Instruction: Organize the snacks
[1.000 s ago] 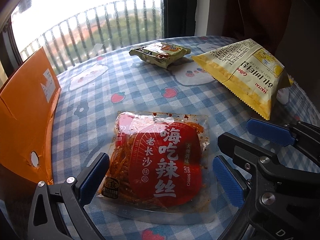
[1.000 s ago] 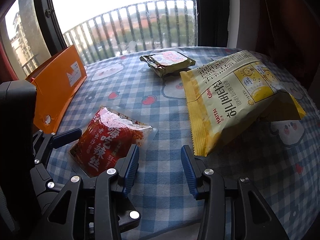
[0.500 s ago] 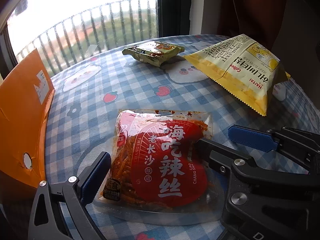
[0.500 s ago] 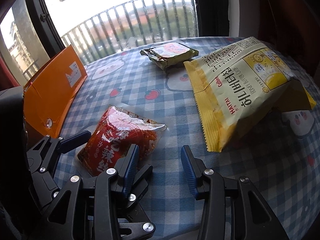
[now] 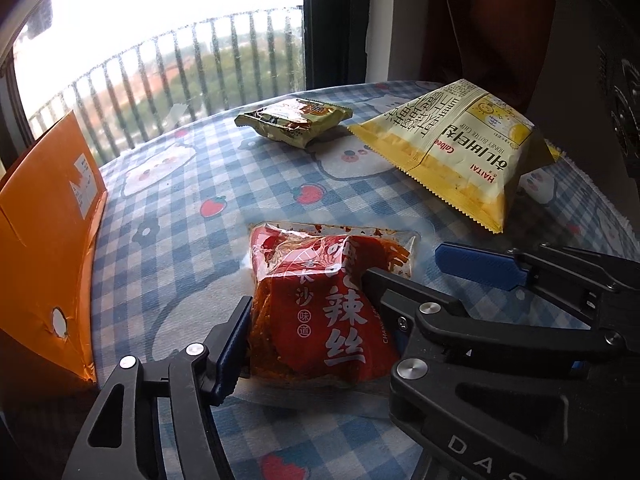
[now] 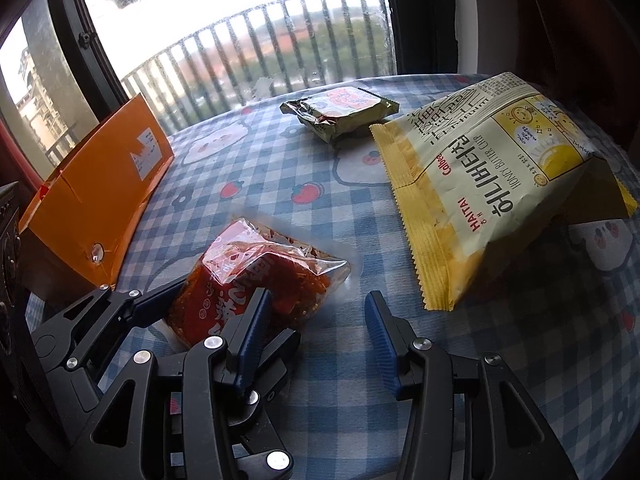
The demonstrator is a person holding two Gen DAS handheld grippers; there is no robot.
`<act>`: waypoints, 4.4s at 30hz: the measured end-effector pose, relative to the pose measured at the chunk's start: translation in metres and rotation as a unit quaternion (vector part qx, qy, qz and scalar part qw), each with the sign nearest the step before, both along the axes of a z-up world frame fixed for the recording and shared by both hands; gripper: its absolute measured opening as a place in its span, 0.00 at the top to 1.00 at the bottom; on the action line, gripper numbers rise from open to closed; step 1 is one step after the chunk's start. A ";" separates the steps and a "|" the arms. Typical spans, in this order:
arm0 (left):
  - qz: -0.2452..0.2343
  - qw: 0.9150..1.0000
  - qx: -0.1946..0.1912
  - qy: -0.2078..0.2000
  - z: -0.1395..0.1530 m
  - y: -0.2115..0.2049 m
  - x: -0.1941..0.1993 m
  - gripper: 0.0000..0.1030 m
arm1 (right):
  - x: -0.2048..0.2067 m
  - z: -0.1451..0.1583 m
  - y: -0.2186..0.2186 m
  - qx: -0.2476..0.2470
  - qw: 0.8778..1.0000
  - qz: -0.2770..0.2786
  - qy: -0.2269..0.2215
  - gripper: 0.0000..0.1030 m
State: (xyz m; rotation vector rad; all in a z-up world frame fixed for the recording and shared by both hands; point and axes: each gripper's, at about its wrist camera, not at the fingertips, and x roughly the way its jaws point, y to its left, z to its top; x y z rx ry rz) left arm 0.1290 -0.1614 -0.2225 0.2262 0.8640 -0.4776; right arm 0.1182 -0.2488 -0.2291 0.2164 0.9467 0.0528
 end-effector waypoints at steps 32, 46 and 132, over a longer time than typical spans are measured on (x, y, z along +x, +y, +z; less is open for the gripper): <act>0.069 0.993 -0.048 -0.079 0.087 -0.019 -0.006 0.53 | -0.027 0.092 -0.035 -0.038 0.992 -0.034 -0.111 0.12; 0.075 0.994 -0.039 -0.064 0.066 -0.067 0.055 0.53 | 0.028 0.075 -0.092 -0.055 0.993 -0.056 -0.089 0.00; 0.208 0.958 -0.085 -0.179 0.178 0.150 -0.045 0.53 | -0.024 0.173 0.071 -0.017 0.978 0.071 -0.195 0.43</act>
